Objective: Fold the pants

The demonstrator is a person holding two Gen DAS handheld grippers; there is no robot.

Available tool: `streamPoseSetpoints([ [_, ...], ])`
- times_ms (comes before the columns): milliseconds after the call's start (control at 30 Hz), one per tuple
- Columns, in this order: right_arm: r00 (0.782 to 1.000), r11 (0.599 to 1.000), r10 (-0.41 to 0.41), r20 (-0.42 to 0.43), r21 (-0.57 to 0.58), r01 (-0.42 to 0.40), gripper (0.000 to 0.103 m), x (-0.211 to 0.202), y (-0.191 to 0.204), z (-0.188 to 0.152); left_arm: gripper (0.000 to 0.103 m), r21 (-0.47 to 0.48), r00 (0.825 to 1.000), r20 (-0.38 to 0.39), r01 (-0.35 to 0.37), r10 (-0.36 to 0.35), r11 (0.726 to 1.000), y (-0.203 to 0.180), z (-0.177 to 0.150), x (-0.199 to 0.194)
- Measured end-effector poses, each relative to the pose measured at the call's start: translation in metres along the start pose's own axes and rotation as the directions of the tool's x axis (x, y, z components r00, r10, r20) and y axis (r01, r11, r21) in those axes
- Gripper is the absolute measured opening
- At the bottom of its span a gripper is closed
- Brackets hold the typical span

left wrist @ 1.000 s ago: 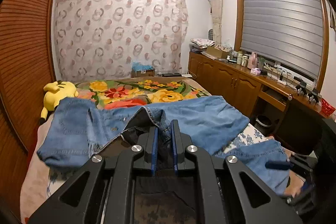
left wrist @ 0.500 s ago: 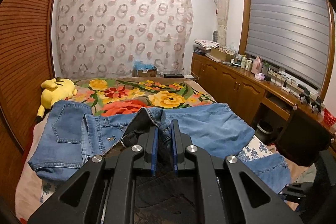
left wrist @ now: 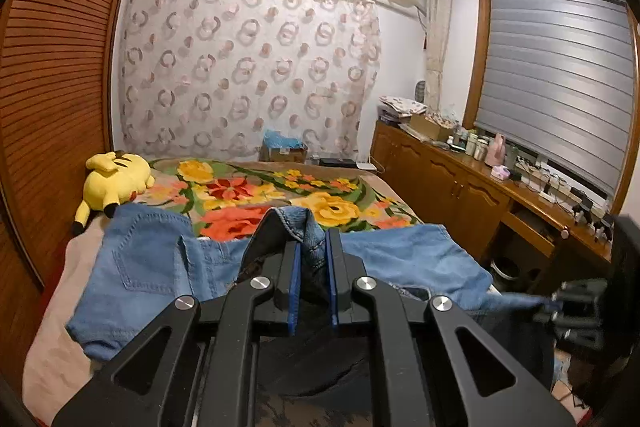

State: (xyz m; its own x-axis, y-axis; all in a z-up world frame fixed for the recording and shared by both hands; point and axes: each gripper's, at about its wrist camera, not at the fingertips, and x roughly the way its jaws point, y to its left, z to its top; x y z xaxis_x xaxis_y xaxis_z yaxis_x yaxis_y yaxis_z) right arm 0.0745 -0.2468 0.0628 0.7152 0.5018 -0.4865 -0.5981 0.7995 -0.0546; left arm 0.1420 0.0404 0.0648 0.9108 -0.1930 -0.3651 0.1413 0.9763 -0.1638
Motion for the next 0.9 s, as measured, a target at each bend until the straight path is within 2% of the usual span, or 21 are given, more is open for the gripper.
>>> streamPoseSetpoints([
  [300, 0.998, 0.995, -0.054, 0.028, -0.082, 0.056, 0.006, 0.071, 0.012, 0.044, 0.012, -0.036, 1.000, -0.010, -0.028, 0.028, 0.999, 0.027, 0.011, 0.035],
  [533, 0.998, 0.994, -0.058, 0.038, -0.093, 0.061, 0.006, 0.121, -0.002, 0.067, 0.012, -0.044, 0.998, -0.033, -0.061, 0.060, 0.997, 0.045, 0.014, 0.066],
  [767, 0.995, 0.993, -0.064, 0.075, -0.096, 0.071, 0.006, 0.165, -0.015, 0.081, 0.012, -0.068, 0.994, -0.060, -0.096, 0.092, 0.993, 0.069, 0.018, 0.102],
  [900, 0.997, 0.993, -0.065, 0.052, -0.096, 0.070, 0.006, 0.204, -0.020, 0.083, 0.012, -0.075, 0.990, -0.095, -0.116, 0.108, 0.990, 0.081, 0.014, 0.124],
])
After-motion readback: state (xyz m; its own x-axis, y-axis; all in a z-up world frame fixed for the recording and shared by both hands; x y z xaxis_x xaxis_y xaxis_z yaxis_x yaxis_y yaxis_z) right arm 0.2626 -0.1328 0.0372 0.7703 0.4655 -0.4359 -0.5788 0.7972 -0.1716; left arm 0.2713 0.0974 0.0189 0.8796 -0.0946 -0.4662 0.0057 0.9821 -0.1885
